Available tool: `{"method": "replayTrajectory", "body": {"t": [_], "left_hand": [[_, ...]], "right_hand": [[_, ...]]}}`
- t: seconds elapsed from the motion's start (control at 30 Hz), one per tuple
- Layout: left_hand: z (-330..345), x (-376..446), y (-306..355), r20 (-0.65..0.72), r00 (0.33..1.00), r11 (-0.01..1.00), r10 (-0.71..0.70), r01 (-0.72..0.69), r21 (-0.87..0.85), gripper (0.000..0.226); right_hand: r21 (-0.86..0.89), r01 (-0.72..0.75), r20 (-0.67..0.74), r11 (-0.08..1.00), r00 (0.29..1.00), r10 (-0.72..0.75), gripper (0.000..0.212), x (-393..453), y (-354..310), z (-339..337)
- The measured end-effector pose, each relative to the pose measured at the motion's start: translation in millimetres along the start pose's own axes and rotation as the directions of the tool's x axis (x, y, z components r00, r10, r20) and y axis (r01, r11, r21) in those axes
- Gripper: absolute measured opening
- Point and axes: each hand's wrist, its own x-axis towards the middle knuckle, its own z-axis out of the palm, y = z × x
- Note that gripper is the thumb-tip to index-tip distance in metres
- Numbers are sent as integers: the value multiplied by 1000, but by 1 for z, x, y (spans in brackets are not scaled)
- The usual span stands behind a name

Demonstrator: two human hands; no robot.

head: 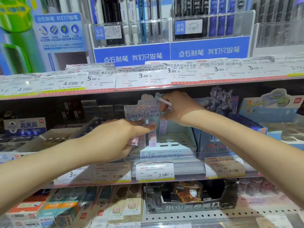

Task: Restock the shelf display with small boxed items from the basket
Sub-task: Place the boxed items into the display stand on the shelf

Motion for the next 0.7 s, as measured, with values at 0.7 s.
{"method": "replayTrajectory", "body": {"t": [0.7], "left_hand": [[-4,0,0,52,998,999,30,-29,-20,77]], "right_hand": [[-86,-4,106,996,994,13,21,2,6,15]]}}
